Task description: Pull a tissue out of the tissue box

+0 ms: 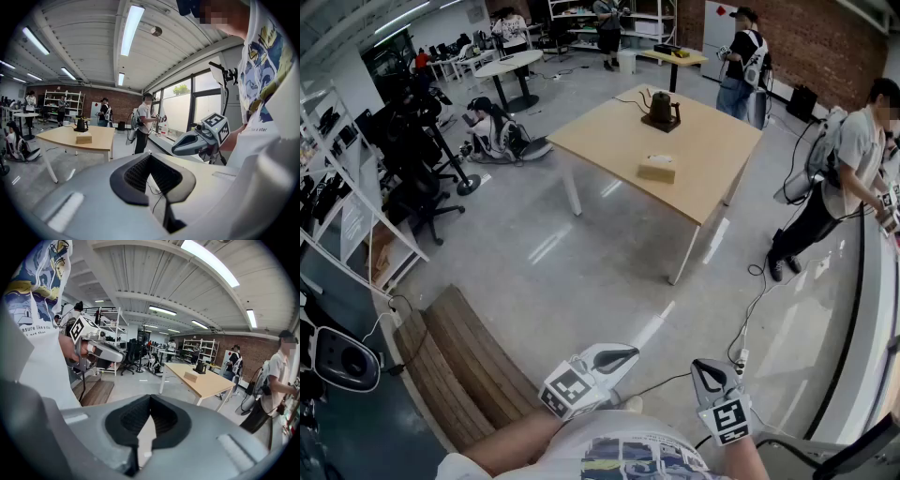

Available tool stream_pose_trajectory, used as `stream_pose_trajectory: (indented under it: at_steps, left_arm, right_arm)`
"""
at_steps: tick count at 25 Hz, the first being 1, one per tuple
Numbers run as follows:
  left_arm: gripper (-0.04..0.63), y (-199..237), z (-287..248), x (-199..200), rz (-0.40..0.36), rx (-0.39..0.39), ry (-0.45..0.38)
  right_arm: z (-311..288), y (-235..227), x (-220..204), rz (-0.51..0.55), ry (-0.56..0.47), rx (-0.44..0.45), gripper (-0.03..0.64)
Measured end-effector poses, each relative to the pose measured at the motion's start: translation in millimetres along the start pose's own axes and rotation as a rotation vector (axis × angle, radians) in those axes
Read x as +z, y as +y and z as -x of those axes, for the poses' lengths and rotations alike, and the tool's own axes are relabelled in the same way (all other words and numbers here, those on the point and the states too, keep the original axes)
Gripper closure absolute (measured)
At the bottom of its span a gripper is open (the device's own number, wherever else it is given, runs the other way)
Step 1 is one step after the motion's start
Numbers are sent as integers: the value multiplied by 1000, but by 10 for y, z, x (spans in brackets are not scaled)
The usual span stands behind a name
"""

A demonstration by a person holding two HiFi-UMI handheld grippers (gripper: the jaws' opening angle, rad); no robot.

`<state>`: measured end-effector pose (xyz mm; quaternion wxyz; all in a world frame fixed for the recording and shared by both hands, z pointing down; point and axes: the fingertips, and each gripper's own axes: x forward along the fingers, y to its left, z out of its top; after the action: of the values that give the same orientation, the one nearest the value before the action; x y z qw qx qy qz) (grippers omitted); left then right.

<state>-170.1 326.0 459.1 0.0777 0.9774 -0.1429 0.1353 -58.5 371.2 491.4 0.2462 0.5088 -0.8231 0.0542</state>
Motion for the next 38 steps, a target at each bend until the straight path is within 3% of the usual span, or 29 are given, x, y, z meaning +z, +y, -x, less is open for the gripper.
stream_pose_trajectory:
  at_steps: [5, 10, 25, 28, 33, 38]
  left_arm:
    - [592, 36, -39, 51, -12, -25, 1]
    - [592, 123, -47, 30, -29, 1, 27]
    - [592, 195, -169, 19, -32, 1, 31]
    - [592, 255, -176, 47, -4, 9, 27]
    - [592, 529, -216, 23, -13, 15, 48]
    - [592, 994, -334, 118, -10, -4, 17]
  right_arm:
    - [-47, -40, 55, -3, -9, -9, 617]
    - [-114, -59, 75, -22, -16, -9, 617]
    - [-289, -74, 24, -65, -15, 77, 617]
    - [-379, -84, 48, -60, -4, 98, 617]
    - [-611, -235, 178, -51, -6, 96, 617]
    - [-972, -387, 325, -43, 16, 81, 617]
